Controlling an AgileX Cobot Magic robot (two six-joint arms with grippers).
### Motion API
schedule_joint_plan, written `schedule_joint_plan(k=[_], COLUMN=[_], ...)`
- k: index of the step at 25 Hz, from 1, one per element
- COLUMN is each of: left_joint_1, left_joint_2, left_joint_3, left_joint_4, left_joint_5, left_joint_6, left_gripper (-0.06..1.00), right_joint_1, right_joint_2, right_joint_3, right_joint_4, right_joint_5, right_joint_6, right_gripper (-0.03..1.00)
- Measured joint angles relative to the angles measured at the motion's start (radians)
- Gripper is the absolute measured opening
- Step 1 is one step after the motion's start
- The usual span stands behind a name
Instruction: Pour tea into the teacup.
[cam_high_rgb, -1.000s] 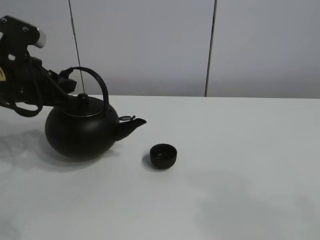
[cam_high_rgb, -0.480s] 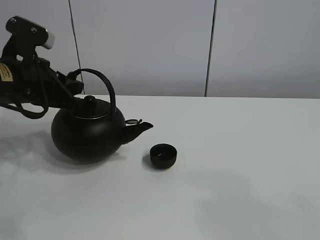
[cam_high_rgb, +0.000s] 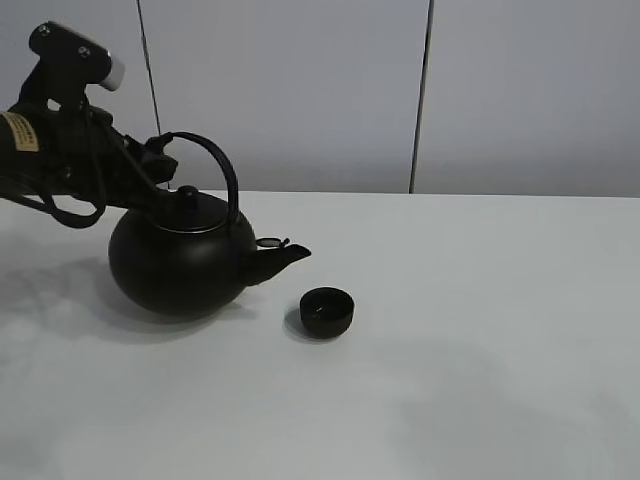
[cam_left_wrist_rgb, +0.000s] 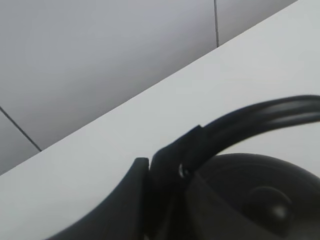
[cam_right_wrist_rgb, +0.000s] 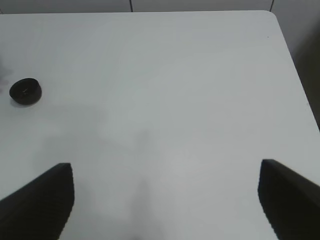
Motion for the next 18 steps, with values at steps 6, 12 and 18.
schedule_joint_plan(k=[6,12,18], left_joint_1=[-0.023,-0.026,-0.027], left_joint_2=[0.000,0.000,0.000], left_joint_3=[-0.014,-0.017,-0.024], left_joint_4=[0.004,0.006,0.006], left_joint_5=[0.019,0.019,0.023], left_joint_6=[0.034,0.071,0.089], left_gripper=[0.11,0.11,0.11], right_joint_1=[0.000,0.000,0.000], right_joint_2=[0.000,0.000,0.000], right_joint_3=[0.000,0.000,0.000], right_joint_4=[0.000,0.000,0.000], right_joint_5=[0.000,0.000,0.000], right_joint_6=[0.000,0.000,0.000], right_gripper=[0.69,0.69,0.69])
